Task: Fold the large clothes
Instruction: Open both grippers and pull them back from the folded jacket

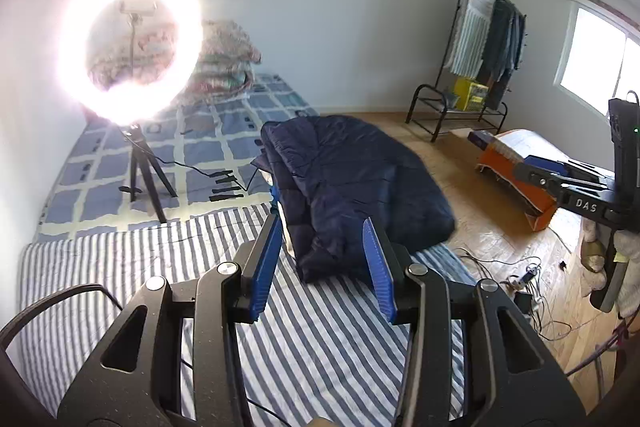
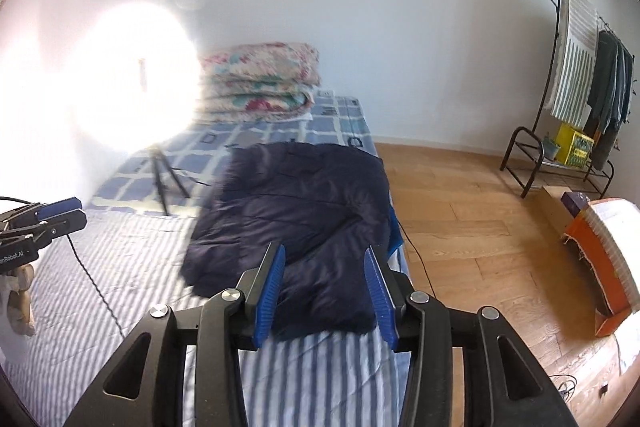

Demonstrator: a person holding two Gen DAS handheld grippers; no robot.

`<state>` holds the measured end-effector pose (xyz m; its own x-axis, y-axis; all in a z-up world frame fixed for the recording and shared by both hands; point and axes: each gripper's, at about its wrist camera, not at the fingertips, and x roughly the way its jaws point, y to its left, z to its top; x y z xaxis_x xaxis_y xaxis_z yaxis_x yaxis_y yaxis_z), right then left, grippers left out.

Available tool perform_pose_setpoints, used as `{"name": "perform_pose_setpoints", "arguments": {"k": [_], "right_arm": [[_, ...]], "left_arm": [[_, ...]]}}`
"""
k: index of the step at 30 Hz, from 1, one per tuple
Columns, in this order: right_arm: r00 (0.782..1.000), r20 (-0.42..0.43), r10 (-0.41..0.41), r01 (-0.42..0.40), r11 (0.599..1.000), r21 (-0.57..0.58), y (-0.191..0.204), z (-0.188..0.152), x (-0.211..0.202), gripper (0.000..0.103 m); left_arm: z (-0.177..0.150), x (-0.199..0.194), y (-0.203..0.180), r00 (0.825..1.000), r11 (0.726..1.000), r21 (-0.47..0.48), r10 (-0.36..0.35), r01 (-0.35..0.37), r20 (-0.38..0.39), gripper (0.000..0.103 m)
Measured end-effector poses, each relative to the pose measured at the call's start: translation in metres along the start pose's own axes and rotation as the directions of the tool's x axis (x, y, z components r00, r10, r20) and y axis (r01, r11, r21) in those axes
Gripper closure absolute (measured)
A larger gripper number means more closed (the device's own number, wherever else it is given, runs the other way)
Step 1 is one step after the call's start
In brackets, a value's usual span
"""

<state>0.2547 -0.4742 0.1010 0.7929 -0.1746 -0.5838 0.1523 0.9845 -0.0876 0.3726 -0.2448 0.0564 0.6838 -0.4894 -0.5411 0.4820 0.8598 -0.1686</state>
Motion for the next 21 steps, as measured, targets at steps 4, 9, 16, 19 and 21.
{"name": "perform_pose_setpoints", "arguments": {"k": [4, 9, 16, 19, 21], "right_arm": [[1.000, 0.012, 0.016, -0.015, 1.000, -0.027, 0.031, -0.016, -0.050, 0.056], [0.999, 0.026, 0.026, -0.025, 0.999, -0.037, 0.067, -0.045, -0.107, 0.053], [0.998, 0.058, 0.037, -0.035, 0.999, -0.037, 0.104, -0.087, -0.168, 0.046], [0.996, 0.077, 0.048, -0.045, 0.998, -0.042, 0.118, -0.105, -0.187, 0.041], [0.995, 0.093, 0.039, -0.034, 0.998, -0.050, 0.128, -0.116, -0.198, 0.037]], "left_arm": [[-0.018, -0.057, -0.013, 1.000, 1.000, 0.002, 0.007, -0.007, 0.021, 0.051], [-0.047, -0.122, -0.025, 0.998, 0.999, 0.021, 0.038, -0.039, 0.048, 0.046], [-0.090, -0.190, -0.036, 0.993, 0.995, 0.023, 0.097, -0.099, 0.070, 0.038], [-0.113, -0.219, -0.041, 0.990, 0.993, 0.019, 0.113, -0.115, 0.083, 0.031], [-0.125, -0.231, -0.043, 0.988, 0.991, 0.024, 0.127, -0.130, 0.084, 0.028]]}}
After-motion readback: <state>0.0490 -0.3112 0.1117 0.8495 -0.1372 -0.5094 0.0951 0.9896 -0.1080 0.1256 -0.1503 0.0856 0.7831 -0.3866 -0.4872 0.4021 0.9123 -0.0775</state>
